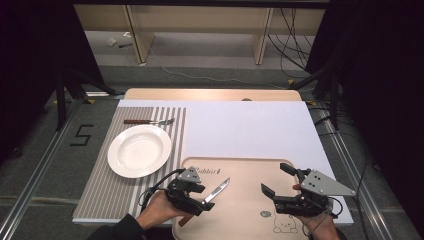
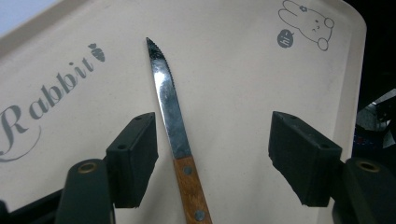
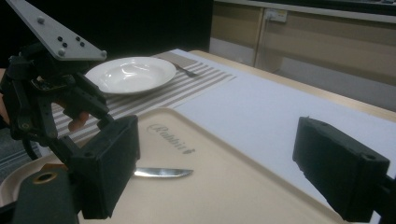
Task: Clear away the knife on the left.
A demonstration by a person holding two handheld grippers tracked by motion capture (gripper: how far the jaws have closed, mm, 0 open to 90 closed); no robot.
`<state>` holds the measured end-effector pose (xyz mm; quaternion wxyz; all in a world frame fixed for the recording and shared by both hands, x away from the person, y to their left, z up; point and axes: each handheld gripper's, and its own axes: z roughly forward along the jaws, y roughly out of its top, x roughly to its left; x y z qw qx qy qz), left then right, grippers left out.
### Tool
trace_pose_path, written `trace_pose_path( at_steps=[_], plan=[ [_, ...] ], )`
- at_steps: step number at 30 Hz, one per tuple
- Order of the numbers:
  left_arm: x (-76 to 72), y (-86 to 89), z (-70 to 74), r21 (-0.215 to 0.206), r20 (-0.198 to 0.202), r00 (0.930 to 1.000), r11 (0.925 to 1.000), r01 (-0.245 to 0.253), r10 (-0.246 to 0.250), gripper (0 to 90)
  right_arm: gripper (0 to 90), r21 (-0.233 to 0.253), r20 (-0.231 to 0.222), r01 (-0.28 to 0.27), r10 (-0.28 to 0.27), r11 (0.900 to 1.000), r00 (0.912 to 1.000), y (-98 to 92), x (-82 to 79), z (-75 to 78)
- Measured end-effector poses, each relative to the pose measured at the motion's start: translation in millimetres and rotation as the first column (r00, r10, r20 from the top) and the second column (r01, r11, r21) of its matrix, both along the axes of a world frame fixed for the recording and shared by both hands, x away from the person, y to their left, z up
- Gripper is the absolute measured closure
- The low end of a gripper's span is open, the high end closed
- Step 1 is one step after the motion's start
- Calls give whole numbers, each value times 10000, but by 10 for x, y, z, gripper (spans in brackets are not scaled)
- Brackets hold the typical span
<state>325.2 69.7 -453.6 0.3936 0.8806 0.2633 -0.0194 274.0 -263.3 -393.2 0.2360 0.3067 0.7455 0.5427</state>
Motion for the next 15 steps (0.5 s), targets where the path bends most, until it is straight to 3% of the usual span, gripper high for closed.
trace_pose_path(
  at_steps=[7, 15],
  plan=[
    [18, -54, -20, 223, 164, 9998, 9997, 93, -96, 446, 158, 6, 6, 8, -8, 10000, 10000, -1, 1, 0],
    [42, -119, -60, 887, 173, 9994, 9957, 281, -297, 604, 158, 4, 12, 7, -7, 10000, 10000, -1, -1, 1]
  ],
)
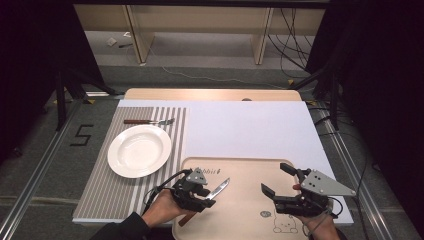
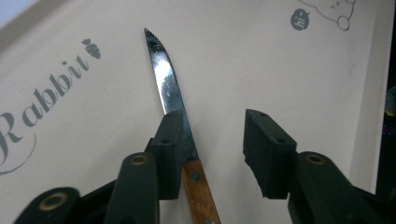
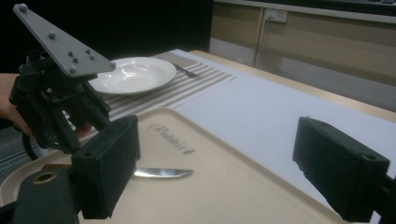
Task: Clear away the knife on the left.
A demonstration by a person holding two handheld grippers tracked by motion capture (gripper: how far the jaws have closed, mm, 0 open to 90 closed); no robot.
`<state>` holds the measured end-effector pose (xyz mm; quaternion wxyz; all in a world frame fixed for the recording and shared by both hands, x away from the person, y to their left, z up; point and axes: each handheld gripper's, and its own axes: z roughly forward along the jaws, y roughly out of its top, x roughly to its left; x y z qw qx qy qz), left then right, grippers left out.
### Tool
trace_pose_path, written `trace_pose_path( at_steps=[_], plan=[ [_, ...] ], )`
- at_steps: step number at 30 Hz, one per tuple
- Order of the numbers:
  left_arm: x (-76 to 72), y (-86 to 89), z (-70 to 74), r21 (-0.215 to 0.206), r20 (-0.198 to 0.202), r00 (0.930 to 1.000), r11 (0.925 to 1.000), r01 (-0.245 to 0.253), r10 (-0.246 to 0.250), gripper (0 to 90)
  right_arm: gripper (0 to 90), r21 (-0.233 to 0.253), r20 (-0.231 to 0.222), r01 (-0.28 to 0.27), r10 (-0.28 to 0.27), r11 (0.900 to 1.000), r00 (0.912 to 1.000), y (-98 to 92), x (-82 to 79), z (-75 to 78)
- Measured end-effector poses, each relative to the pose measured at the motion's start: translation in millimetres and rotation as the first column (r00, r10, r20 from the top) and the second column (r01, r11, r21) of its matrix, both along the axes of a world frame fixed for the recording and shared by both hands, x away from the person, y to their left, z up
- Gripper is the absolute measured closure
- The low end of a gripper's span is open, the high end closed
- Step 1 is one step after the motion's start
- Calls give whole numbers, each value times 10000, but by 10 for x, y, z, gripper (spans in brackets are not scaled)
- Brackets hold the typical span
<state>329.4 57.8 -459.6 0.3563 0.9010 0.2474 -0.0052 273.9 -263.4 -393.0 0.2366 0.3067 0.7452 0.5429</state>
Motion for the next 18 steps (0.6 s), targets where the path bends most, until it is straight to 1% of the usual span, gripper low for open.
trace_pose_path(
  at_steps=[2, 5, 6, 9, 15, 16, 18],
  plan=[
    [3, -16, -12, 166, 62, 10000, 9999, 6, -7, 647, 158, 1, -2, -2, 2, 10000, 10000, 0, 0, 0],
    [13, -37, -18, 301, -1, 10000, 9995, 93, -93, 711, 158, 21, -4, -11, 11, 10000, 10000, -1, -1, 2],
    [18, -41, -19, 395, 48, 9998, 9991, 172, -174, 711, 158, 21, -4, -11, 11, 10000, 10000, -1, -1, 2],
    [28, -64, -35, 387, 1, 9997, 9989, 263, -263, 772, 158, 10, -5, -8, 8, 10000, 10000, 0, -2, 2],
    [37, -122, -68, 596, -66, 9991, 9973, 420, -416, 821, 158, 23, 10, -11, 11, 10000, 10000, 1, -2, 1],
    [39, -132, -73, 672, -39, 9987, 9964, 512, -510, 827, 158, 25, 7, -13, 13, 10000, 10000, 1, -2, 1],
    [39, -156, -87, 830, -38, 9987, 9953, 508, -506, 844, 158, 25, 14, -15, 15, 10000, 10000, 0, -2, 1]
  ],
)
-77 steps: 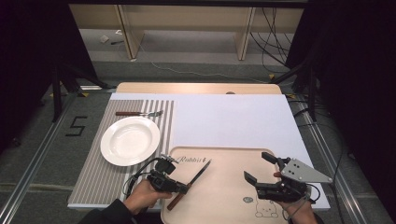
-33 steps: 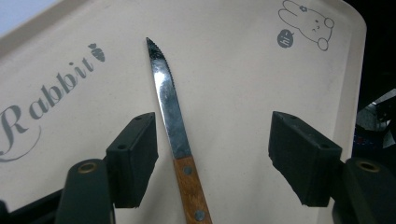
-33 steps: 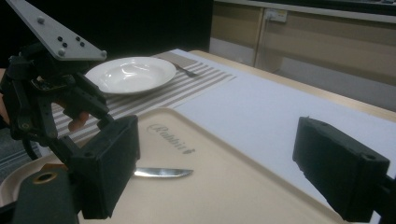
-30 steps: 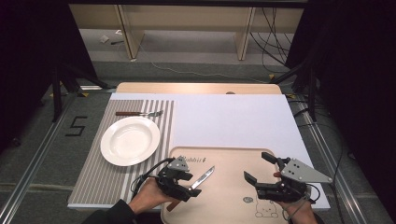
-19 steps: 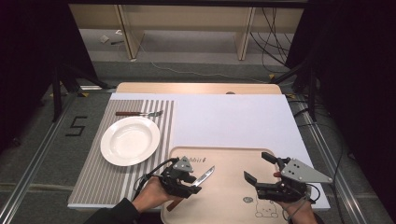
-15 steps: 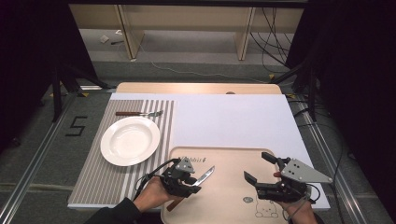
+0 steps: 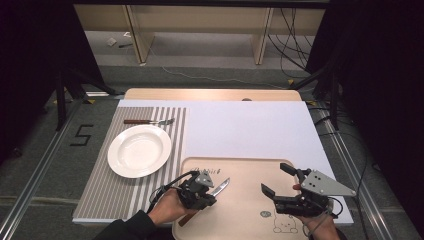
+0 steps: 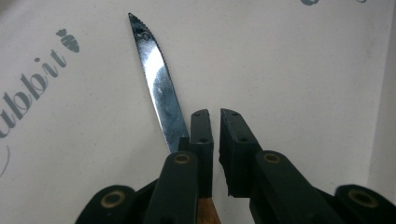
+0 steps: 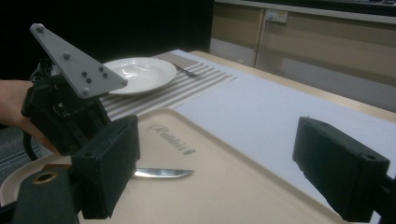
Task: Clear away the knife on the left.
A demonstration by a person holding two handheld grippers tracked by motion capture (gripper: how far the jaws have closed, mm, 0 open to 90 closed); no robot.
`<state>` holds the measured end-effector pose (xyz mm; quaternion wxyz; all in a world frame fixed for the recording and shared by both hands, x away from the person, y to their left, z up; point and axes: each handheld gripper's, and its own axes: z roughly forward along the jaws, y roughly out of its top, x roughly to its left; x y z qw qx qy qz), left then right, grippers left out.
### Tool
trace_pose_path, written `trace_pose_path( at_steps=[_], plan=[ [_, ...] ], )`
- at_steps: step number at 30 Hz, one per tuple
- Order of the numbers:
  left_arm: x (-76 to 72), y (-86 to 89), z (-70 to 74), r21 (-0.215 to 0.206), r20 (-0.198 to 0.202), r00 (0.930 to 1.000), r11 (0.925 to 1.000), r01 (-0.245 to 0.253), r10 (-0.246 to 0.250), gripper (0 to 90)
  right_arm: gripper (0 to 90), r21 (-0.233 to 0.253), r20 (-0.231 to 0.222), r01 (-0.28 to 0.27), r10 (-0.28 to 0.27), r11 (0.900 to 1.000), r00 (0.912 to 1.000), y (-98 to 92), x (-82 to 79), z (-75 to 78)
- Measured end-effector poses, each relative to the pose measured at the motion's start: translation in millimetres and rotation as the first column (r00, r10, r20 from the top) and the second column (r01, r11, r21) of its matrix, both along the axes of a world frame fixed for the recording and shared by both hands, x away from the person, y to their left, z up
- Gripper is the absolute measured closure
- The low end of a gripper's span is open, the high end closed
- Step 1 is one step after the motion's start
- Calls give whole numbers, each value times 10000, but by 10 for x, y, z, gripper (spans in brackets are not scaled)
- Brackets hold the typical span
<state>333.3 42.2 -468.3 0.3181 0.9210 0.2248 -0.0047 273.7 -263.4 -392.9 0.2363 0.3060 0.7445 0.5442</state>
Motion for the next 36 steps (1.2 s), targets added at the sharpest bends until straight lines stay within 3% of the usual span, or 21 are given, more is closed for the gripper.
trace_pose_path(
  at_steps=[6, 36],
  plan=[
    [10, -40, -45, 256, 19, 10000, 9997, 43, -44, 893, 159, -6, 4, -17, 17, 10000, 10000, 1, -2, 1],
    [35, 81, -13, 738, -53, 10000, 9972, -71, 75, 893, 162, 75, 39, -18, 18, 10000, 10000, -6, -6, 7]
  ],
)
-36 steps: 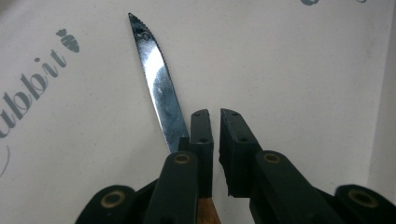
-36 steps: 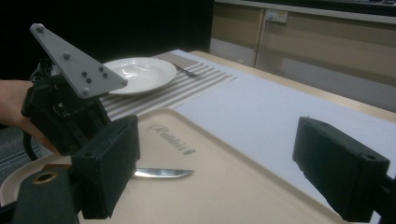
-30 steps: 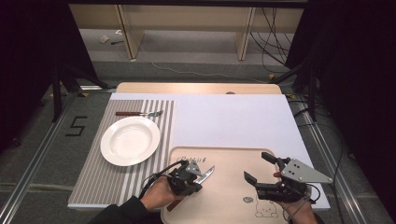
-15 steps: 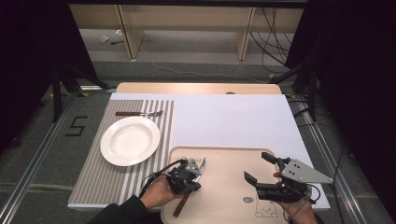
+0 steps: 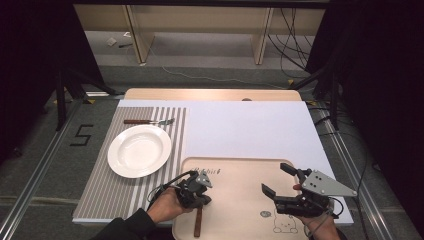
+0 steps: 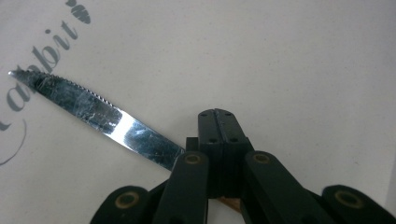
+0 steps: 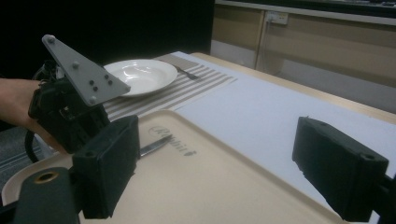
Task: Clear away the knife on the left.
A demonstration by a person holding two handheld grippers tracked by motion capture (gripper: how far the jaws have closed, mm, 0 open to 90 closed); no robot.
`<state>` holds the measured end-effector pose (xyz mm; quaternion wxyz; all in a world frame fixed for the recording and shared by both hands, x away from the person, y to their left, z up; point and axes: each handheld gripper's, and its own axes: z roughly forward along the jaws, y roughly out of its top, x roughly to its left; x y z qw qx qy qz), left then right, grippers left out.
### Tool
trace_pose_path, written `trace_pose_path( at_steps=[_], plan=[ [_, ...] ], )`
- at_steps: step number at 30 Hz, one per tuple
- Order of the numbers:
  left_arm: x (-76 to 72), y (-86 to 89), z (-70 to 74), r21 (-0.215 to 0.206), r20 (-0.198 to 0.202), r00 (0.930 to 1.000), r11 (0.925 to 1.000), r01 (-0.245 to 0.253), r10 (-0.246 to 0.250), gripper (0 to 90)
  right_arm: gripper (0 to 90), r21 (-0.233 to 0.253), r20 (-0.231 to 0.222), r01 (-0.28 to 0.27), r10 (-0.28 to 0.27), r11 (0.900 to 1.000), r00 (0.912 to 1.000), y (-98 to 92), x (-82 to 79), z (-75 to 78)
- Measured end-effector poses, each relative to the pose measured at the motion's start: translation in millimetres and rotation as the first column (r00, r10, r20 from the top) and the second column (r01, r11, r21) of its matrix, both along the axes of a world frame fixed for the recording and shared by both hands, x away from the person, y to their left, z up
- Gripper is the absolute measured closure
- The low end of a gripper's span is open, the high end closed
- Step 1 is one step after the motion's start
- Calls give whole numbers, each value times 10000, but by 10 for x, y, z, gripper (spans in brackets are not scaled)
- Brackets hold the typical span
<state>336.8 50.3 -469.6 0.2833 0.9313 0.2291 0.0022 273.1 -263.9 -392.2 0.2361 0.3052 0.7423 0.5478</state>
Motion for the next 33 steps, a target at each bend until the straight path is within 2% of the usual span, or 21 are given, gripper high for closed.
trace_pose_path(
  at_steps=[11, 16, 19, 22, 33],
  plan=[
    [14, 78, 15, 194, -156, 9999, 9998, -72, 75, 893, 162, -10, 21, -16, 16, 10000, 10000, -1, -5, 5],
    [-15, 75, 24, 71, -342, 9994, 10000, 4, -1, 893, 162, -14, 31, -20, 20, 10000, 10000, 0, -5, 5],
    [-51, 54, 28, 360, -479, 9985, 9989, 298, -280, 893, 162, -13, 30, -17, 17, 10000, 10000, 0, -6, 5],
    [-45, 76, 35, 468, -719, 9967, 9981, 403, -369, 894, 162, -8, 28, -17, 17, 10000, 10000, 0, -7, 5],
    [-15, 172, 54, 806, -982, 9946, 9959, 414, -334, 893, 162, -9, 32, -9, 9, 10000, 10000, 0, -8, 5]
  ],
)
